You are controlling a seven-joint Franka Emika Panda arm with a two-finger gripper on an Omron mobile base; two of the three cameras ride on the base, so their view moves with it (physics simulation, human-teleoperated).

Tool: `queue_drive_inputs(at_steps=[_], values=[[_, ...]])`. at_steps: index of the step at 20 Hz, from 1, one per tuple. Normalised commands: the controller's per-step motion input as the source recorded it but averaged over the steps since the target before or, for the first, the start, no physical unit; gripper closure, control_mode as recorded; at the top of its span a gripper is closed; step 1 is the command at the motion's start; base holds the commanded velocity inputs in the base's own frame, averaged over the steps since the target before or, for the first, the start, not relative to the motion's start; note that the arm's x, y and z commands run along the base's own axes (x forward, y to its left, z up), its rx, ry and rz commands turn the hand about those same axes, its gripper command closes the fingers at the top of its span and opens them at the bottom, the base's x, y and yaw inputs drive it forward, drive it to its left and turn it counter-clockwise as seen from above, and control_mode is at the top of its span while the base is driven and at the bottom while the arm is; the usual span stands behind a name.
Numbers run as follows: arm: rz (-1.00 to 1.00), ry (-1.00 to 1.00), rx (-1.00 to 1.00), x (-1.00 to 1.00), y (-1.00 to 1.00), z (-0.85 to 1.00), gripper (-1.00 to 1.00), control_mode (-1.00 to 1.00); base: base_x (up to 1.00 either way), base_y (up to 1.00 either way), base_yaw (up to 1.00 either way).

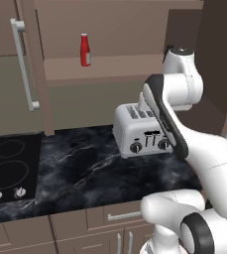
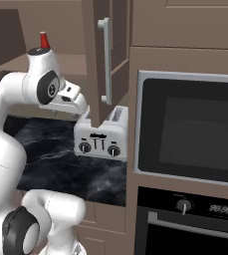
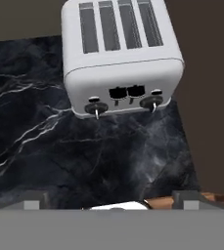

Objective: Take 2 condiments from the cabinet and move them on the counter near the stove.Make sure the condiments are lined up with each other, next to each other.

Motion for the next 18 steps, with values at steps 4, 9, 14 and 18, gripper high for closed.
queue_drive_inputs(at_steps=[4, 9, 14, 18], values=[[-0.27, -0.13, -0.05, 0.14, 0.00, 0.37, -1.00, -1.00, 0.00, 0.00, 0.00], [-0.27, -0.16, -0.05, 0.28, 0.00, 0.38, -1.00, -1.00, 0.00, 0.00, 0.00], [-0.15, -0.25, -0.03, 0.28, 0.01, 0.31, -1.00, -1.00, 0.00, 0.00, 0.00], [-0.16, -0.18, 0.00, 0.30, 0.00, 0.34, -1.00, -1.00, 0.00, 0.00, 0.00]])
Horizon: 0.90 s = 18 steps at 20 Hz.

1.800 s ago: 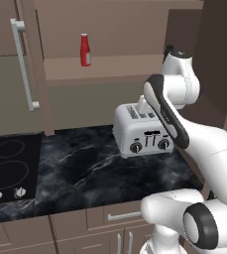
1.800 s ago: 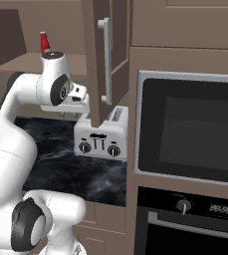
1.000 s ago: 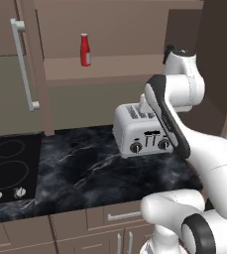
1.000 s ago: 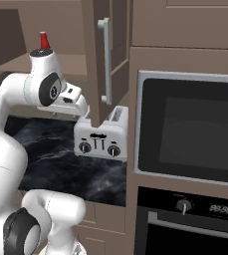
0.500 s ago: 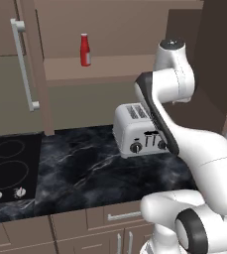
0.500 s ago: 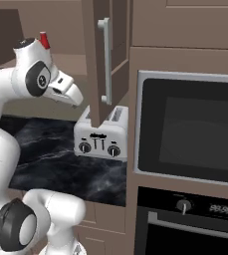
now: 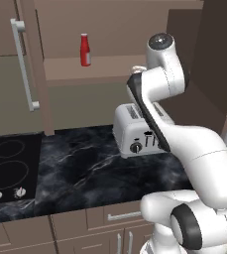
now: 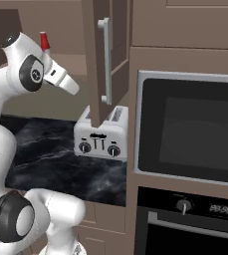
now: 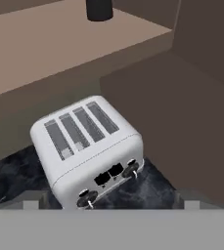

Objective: Take 2 condiments from the cabinet and move them on the counter near the stove.Make sure the condiments are lined up with each other, next to each other.

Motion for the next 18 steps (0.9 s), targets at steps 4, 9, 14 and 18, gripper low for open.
queue_drive_inputs(at_steps=[4, 9, 14, 18], values=[[-0.10, -0.13, 0.00, 0.45, 0.00, 0.33, -1.00, -1.00, 0.00, 0.00, 0.00], [-0.01, -0.09, -0.01, 0.42, 0.00, 0.33, -1.00, -1.00, 0.00, 0.00, 0.00], [0.00, -0.01, 0.00, 0.40, -0.07, 0.27, -1.00, -1.00, 0.00, 0.00, 0.00], [0.00, 0.00, -0.01, 0.44, -0.06, 0.11, -1.00, -1.00, 0.00, 0.00, 0.00]])
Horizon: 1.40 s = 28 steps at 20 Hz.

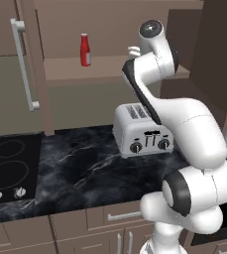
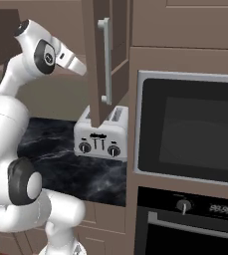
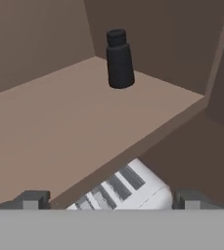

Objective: Take 2 condiments from the cabinet and move them on the counter near the stove.Make sure the condiments are lined up with each other, next to each other.

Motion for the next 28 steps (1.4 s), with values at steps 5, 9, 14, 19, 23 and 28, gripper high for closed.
queue_drive_inputs(at_steps=[5, 9, 14, 19, 23, 28], values=[[0.00, 0.00, -0.04, 0.45, -0.09, 0.01, -1.00, -1.00, 0.00, 0.00, 0.00], [0.00, 0.00, -0.07, 0.36, -0.08, 0.00, -1.00, -1.00, 0.00, 0.00, 0.00], [0.00, 0.00, -0.06, 0.31, -0.15, 0.00, -1.00, -1.00, 0.00, 0.00, 0.00], [-0.04, 0.00, -0.04, 0.20, -0.21, 0.00, -1.00, -1.00, 0.00, 0.00, 0.00], [-0.06, 0.00, -0.03, 0.16, -0.22, 0.00, -1.00, -1.00, 0.00, 0.00, 0.00], [-0.09, 0.00, -0.02, 0.14, -0.21, 0.00, -1.00, -1.00, 0.00, 0.00, 0.00]])
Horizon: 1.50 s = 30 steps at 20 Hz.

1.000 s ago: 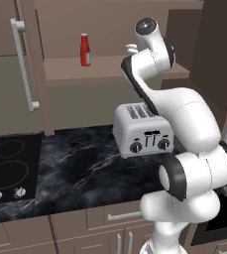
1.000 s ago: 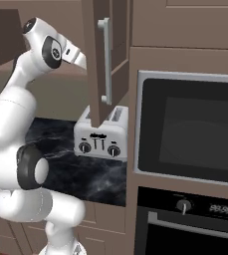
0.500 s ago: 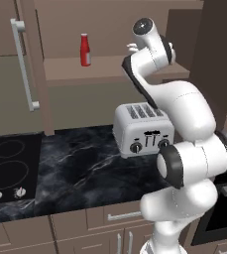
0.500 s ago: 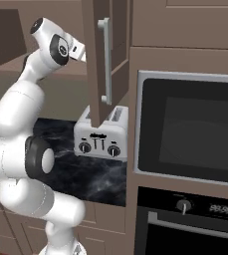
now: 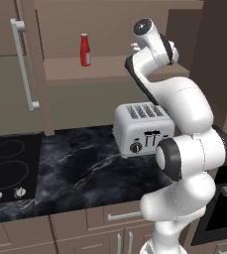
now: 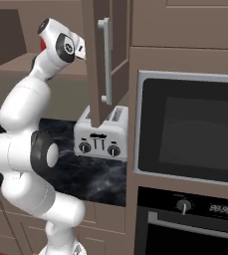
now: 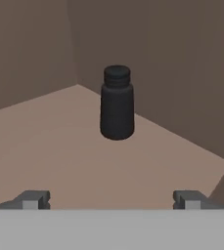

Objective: Take 2 condiments from the cabinet and move them on the counter near the stove.Make sure the condiments are lined up with each other, next to each other.

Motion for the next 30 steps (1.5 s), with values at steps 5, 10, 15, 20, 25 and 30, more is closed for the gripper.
queue_drive_inputs(at_steps=[5, 10, 15, 20, 25, 30], values=[[-0.08, 0.00, -0.01, 0.13, -0.22, 0.00, -1.00, -1.00, 0.00, 0.00, 0.00], [-0.10, 0.00, 0.00, 0.15, -0.18, 0.00, -1.00, -1.00, 0.00, 0.00, 0.00], [-0.10, 0.00, 0.00, 0.19, -0.11, 0.00, -1.00, -1.00, 0.00, 0.00, 0.00], [-0.07, 0.00, 0.00, 0.16, -0.03, 0.00, -1.00, -1.00, 0.00, 0.00, 0.00], [-0.04, 0.00, 0.00, 0.06, -0.06, 0.00, -1.00, -1.00, 0.00, 0.00, 0.00], [-0.02, 0.01, 0.00, 0.17, -0.21, 0.00, -1.00, -1.00, 0.00, 0.00, 0.00]])
